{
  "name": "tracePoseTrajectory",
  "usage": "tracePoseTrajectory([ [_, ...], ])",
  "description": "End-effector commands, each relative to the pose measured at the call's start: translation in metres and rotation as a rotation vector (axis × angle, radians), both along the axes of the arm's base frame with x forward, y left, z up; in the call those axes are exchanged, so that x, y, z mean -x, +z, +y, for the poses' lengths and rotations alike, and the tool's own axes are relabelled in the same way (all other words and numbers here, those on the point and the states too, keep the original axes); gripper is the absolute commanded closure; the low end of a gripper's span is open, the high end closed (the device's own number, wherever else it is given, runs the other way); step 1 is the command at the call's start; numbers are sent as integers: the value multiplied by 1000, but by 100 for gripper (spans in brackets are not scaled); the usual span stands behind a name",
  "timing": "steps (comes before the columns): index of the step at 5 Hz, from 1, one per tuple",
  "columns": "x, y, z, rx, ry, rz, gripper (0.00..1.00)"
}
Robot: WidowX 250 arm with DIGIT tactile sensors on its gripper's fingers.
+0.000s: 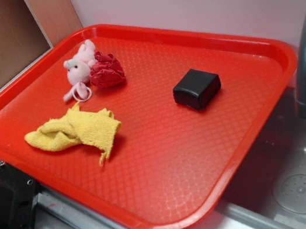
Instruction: Grab the black box.
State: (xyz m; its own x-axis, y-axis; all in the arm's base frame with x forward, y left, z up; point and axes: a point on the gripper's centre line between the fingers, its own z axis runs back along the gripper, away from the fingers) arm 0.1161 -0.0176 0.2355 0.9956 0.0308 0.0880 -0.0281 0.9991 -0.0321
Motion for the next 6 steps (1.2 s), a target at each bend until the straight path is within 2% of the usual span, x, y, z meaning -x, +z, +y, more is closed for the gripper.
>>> tracePoseTrajectory([
  [1,0,0,0,0,0,0,0],
  [3,-10,-2,-3,-11,-240,14,0],
  [4,-29,-10,-5,-28,-451,3,0],
  [6,-67,-22,-18,9,-870,-31,0],
])
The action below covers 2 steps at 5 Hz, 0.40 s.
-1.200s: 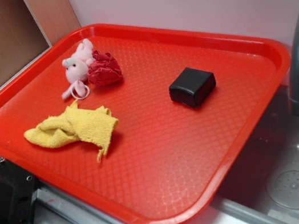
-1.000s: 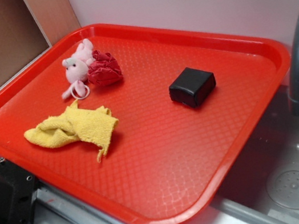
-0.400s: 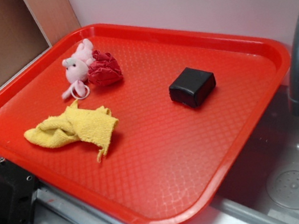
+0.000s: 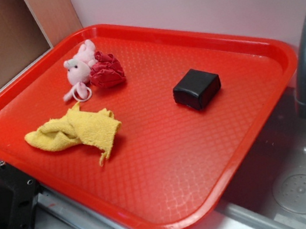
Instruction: Grab the black box.
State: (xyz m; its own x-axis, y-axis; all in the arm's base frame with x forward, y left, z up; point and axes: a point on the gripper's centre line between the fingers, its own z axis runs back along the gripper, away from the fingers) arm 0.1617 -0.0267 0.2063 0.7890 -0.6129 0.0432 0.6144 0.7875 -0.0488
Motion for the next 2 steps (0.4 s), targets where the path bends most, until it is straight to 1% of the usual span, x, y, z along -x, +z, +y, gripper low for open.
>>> tracePoseTrajectory([
  [1,-33,0,-19,45,-375,-101,0],
  [2,-43,-10,-31,24,-529,-168,0],
])
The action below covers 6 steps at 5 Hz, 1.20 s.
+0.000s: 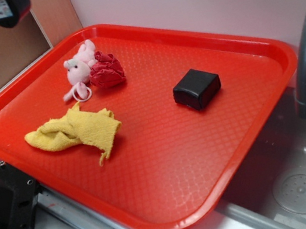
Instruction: Grab the black box.
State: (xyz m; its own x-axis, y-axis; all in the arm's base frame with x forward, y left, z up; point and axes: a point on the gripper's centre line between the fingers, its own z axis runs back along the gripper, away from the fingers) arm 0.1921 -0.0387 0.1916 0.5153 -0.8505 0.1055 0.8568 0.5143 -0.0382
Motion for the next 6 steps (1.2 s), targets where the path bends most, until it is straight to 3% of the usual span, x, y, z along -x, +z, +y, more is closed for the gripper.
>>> tracePoseTrajectory([
  [1,-25,-13,-28,-35,-210,-164,0],
  [2,-36,-25,-34,-49,-242,-194,0],
  [5,-72,-77,-65,-99,-311,-147,0],
  [6,-79,-92,-74,-32,-370,-106,0],
])
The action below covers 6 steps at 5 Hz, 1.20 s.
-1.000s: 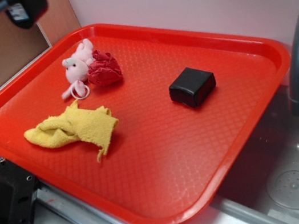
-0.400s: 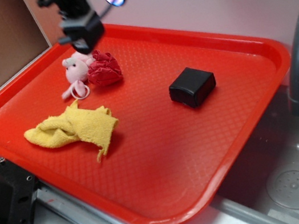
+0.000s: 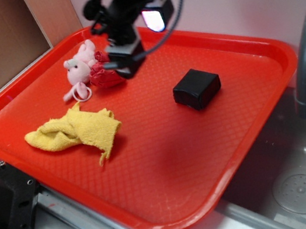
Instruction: Grab the black box.
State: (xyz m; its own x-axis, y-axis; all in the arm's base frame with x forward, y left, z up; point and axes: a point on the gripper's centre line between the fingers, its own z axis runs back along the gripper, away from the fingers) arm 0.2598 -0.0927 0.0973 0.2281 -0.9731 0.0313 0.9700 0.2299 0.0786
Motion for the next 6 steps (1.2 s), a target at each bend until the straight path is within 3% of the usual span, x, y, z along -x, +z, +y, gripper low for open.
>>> tracePoseTrajectory([
  [1,-16,-10,-27,80,-83,12,0],
  [6,-31,-52,-37,46,-120,67,0],
])
